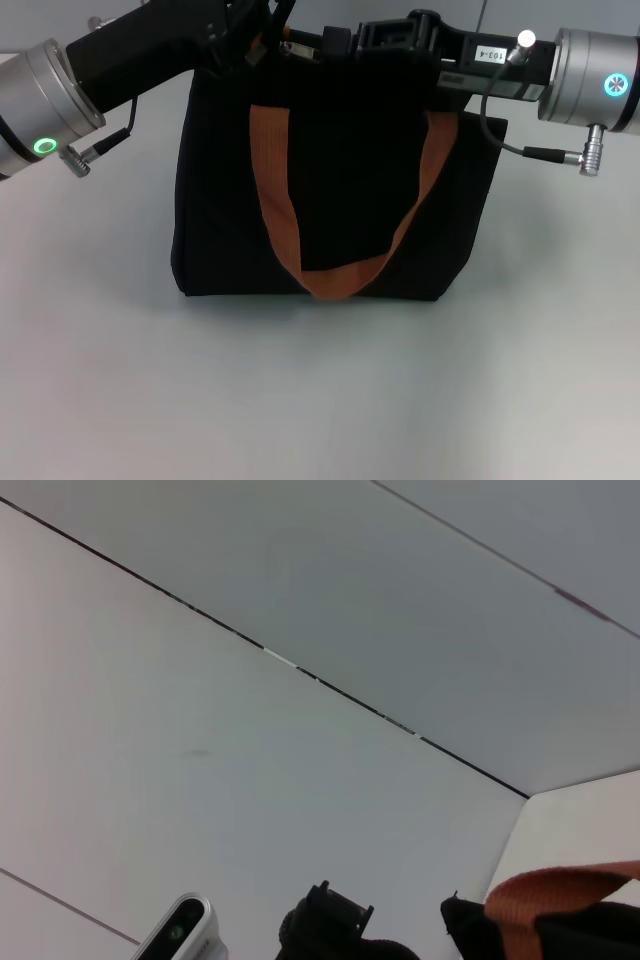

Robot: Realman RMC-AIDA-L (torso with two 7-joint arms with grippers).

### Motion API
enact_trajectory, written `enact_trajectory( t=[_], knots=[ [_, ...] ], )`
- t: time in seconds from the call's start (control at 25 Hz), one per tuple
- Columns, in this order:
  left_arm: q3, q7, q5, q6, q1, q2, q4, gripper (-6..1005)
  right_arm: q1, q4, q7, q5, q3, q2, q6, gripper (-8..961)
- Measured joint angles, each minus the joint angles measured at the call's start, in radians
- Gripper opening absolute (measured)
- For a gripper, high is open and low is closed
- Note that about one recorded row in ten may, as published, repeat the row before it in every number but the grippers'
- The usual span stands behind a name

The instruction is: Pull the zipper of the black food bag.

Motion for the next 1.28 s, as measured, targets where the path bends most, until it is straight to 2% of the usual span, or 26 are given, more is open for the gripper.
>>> enact_trajectory(
  t=[0.44, 1.0, 1.2, 1.24, 1.28],
  knots=[
    [-0.002, -0.002, 0.000, 0.001, 0.000, 0.000, 0.000, 20, -0.007, -0.001, 0.001, 0.000, -0.003, 0.000, -0.007, 204],
    [0.000, -0.002, 0.000, -0.001, 0.000, 0.000, 0.000, 20, 0.000, -0.003, 0.011, 0.000, -0.002, 0.006, -0.030, 233],
    [-0.003, -0.002, 0.000, -0.002, 0.000, 0.000, 0.000, 20, -0.002, -0.003, 0.013, -0.001, 0.002, 0.000, -0.038, 233],
    [-0.003, -0.001, -0.001, 0.000, 0.000, 0.000, 0.000, 20, -0.005, -0.014, 0.015, -0.003, 0.003, -0.009, -0.050, 233],
    [-0.003, -0.001, -0.001, 0.000, 0.000, 0.000, 0.000, 20, -0.005, -0.014, 0.015, -0.003, 0.003, -0.009, -0.050, 233]
  ],
)
